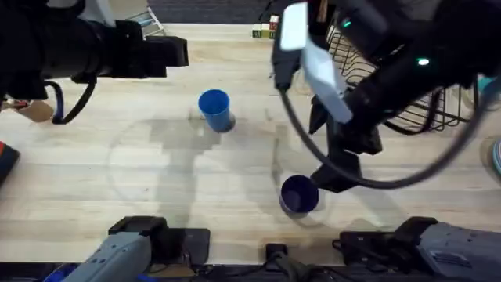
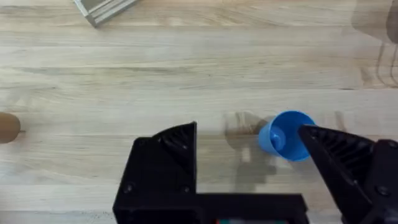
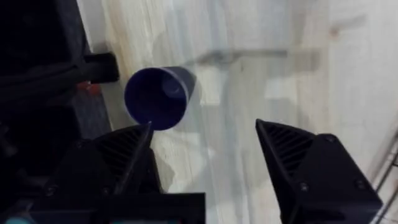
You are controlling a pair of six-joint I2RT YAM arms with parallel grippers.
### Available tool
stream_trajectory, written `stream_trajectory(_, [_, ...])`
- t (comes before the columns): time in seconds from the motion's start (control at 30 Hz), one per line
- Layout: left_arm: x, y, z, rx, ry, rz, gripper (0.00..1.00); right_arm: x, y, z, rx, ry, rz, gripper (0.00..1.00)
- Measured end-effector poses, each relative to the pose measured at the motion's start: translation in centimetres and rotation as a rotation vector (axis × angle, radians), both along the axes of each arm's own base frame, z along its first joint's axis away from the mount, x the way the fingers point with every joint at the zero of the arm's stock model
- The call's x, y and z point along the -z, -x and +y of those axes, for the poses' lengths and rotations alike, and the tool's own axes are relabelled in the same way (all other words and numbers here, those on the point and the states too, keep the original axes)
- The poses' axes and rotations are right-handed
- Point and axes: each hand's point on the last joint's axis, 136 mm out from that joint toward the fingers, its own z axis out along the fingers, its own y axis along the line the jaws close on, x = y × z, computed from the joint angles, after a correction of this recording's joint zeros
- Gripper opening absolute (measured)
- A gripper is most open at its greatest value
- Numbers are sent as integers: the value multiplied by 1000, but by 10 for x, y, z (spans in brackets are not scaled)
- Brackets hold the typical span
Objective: Pick up the cup on the table and put them onto the rack.
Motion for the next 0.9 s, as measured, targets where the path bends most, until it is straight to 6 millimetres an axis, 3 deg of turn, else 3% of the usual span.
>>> stream_trajectory(0.5, [0, 0, 0, 0, 0, 0, 993, 36, 31, 28, -180, 110, 136, 996])
stream_trajectory(0.9, [0, 0, 0, 0, 0, 0, 993, 70, 10, 35, -186, 185, 140, 995])
